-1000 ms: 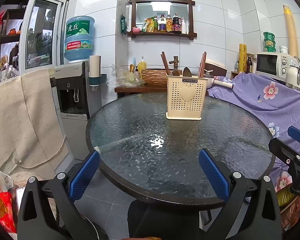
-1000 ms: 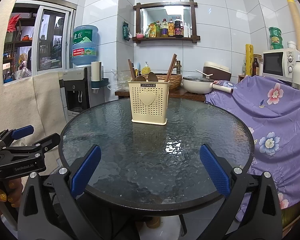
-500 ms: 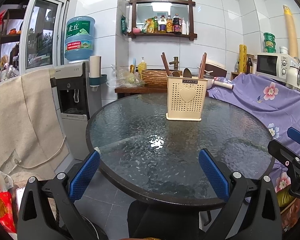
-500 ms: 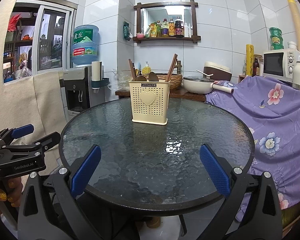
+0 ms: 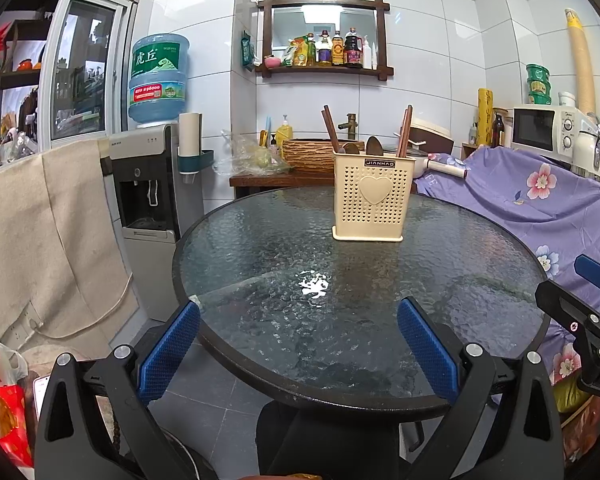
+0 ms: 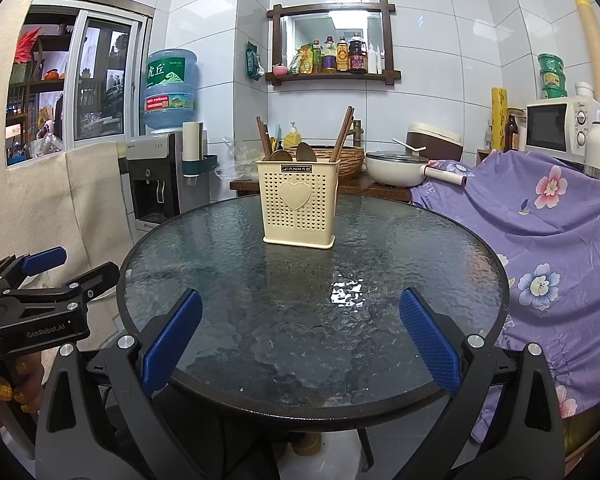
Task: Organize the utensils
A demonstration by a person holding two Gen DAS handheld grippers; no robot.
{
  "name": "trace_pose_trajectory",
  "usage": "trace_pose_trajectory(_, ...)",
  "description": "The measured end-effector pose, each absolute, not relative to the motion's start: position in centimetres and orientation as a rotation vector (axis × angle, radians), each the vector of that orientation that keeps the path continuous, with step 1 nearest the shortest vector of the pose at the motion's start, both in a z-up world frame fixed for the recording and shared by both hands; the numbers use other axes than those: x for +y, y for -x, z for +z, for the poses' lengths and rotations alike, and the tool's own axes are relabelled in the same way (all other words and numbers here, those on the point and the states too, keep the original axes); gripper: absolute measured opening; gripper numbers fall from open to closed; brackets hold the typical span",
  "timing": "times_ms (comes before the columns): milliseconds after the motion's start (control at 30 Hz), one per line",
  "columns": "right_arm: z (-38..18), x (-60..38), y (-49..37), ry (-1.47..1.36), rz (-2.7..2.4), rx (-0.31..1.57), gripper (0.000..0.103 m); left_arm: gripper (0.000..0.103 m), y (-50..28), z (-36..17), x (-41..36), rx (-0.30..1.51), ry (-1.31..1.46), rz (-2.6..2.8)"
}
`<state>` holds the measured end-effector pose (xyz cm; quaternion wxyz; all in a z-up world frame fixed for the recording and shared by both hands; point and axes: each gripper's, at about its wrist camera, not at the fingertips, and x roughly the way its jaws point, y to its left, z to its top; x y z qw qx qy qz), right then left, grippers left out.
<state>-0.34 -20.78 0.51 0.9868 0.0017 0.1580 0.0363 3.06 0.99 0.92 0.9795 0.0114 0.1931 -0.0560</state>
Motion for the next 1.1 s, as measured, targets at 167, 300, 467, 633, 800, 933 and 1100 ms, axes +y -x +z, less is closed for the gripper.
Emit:
trace_pose_trajectory(167, 0.50, -20.77, 0.36, -0.002, 0.072, 0.317, 0.097, 0.097, -3.08, 0.90, 1.00, 0.390, -0.024, -0.113)
trace_pose_trajectory(300, 0.50, -20.82, 0.29, -0.002, 0.072, 0.318, 0.097, 0.097, -3.10, 0.90, 1.02, 0.390, -0.024, -0.113)
trace_pose_trajectory(467, 0.51, -20.86, 0.22, -0.002, 0.072, 0.319, 0.097, 0.097, -3.09, 0.90, 1.00, 0.390, -0.025, -0.113)
trace_pose_trajectory(633, 0.50, -20.86, 0.23, -0.003, 0.073, 0.319, 0.097, 0.097, -3.09, 0.91, 1.01, 0.390, -0.025, -0.113)
trace_pose_trajectory(800, 0.50, -20.88, 0.19, -0.004, 0.072, 0.319, 0.097, 0.097, -3.10, 0.91, 1.02, 0.390, -0.024, -0.113)
trace_pose_trajectory(933, 0.48, -20.88, 0.22, -0.003, 0.072, 0.319, 0.097, 0.097, -3.09, 0.92, 0.98, 0.390, -0.025, -0.113)
trace_pose_trajectory(1100, 0.53, -20.90, 0.19, -0.003, 0.072, 0.319, 0.097, 0.097, -3.06, 0.93, 1.02, 0.387, -0.021, -0.111)
